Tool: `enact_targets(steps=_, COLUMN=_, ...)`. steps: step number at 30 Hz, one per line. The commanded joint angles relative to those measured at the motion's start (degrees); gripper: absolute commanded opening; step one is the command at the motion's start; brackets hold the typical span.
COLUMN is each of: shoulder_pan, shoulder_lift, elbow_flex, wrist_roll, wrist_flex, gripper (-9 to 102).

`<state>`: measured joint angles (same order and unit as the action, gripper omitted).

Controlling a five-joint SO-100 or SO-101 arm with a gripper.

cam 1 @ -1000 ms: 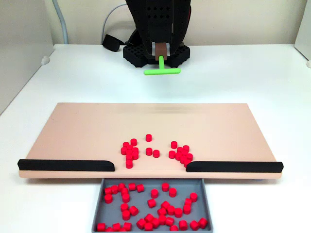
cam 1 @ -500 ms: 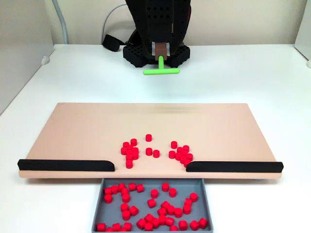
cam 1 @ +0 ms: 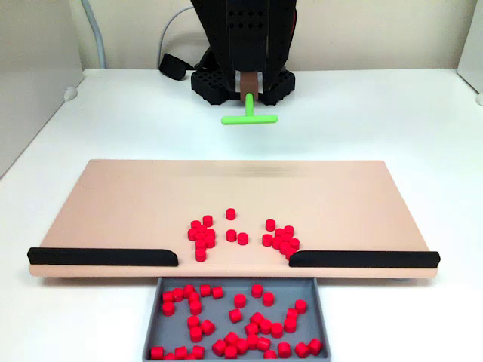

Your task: Gather the bottom side granules

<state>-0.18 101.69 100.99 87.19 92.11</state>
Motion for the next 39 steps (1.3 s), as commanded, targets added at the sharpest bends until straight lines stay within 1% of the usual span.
enact_targets(steps=1, shoulder_pan=0.0, shoulder_lift=0.2, elbow_flex=-1.4, wrist_roll=-0.2, wrist_flex=-0.3, gripper=0)
enact_targets(steps=15, shoulder_pan=1.2, shoulder_lift=-1.0, elbow_flex=-1.4, wrist_roll=1.2, wrist_flex=-0.3, gripper=0)
enact_targets(steps=22, shoulder_pan=1.8, shoulder_lift=-1.7, elbow_flex=-0.4, wrist_roll=3.6, wrist_flex=-0.8, gripper=0)
enact_targets(steps=24, shoulder_pan=2.1, shoulder_lift=-1.8, elbow_flex=0.6, wrist_roll=2.4, wrist_flex=-3.9, gripper=0)
enact_targets(steps=32, shoulder_pan=2.5, shoulder_lift=-0.4, elbow_flex=10.4, wrist_roll=3.3, wrist_flex=-14.3, gripper=0)
enact_targets(steps=39, shoulder_pan=3.1, shoulder_lift=-4.0, elbow_flex=11.6, wrist_roll=2.9, wrist_flex=-18.9, gripper=0)
